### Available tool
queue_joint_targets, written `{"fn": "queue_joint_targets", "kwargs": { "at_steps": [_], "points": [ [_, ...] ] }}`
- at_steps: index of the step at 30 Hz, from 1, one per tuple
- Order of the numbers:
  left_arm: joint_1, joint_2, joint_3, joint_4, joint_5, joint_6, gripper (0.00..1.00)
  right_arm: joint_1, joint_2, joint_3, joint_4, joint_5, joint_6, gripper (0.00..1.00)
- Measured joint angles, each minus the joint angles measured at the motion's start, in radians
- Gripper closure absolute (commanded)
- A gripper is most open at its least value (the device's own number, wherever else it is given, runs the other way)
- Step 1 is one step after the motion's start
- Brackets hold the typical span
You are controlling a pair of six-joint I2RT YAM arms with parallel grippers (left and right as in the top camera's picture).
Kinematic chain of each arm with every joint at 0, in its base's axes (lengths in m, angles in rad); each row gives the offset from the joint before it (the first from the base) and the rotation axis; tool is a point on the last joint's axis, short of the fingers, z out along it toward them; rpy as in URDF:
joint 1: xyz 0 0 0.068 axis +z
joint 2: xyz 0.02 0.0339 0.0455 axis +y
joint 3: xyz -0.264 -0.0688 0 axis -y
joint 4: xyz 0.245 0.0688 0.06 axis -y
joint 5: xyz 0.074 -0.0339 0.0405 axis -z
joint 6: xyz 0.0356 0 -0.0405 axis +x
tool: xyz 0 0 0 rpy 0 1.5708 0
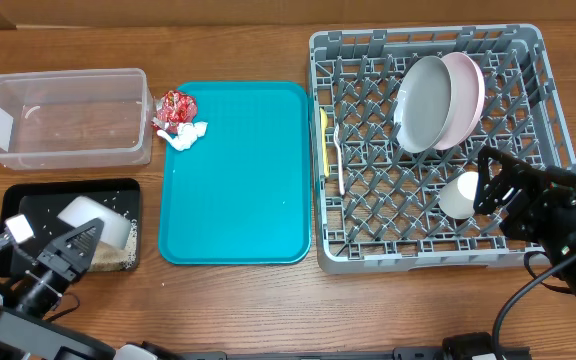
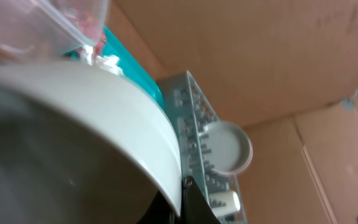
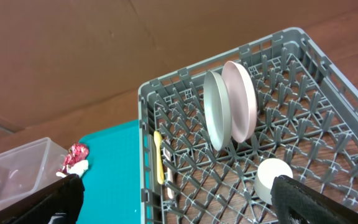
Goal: Sort waste into correct bins and load items into the dishwasher rack
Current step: 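Carry the bowl left and tip the rice onto the black tray, then carry the bowl right and set it in the rack's front left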
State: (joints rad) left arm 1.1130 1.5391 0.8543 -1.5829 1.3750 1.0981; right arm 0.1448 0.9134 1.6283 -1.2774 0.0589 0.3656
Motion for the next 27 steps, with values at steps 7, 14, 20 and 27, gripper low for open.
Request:
{"fn": "queue_joint_targets", "kwargs": {
  "at_steps": [7,14,20,27],
  "points": [
    [-0.269,-0.079,0.167,-0.104,0.017,0.17,0.96,0.0,0.0,0.0,0.008,0.0,0.0,0.0],
    [-0.697,-0.141,0.436,-0.071,0.066,0.161,0.96,0.0,0.0,0.0,0.002,0.0,0.0,0.0],
    [-0.993,-0.151,0.565,0.818,-0.356,-0.611,0.96,0.0,0.0,-0.001,0.002,0.0,0.0,0.0],
    [-1.207,-0.068,0.572,1.16,-0.669,-1.201,0.96,0.0,0.0,-0.002,0.002,-0.019,0.0,0.0]
  ]
}}
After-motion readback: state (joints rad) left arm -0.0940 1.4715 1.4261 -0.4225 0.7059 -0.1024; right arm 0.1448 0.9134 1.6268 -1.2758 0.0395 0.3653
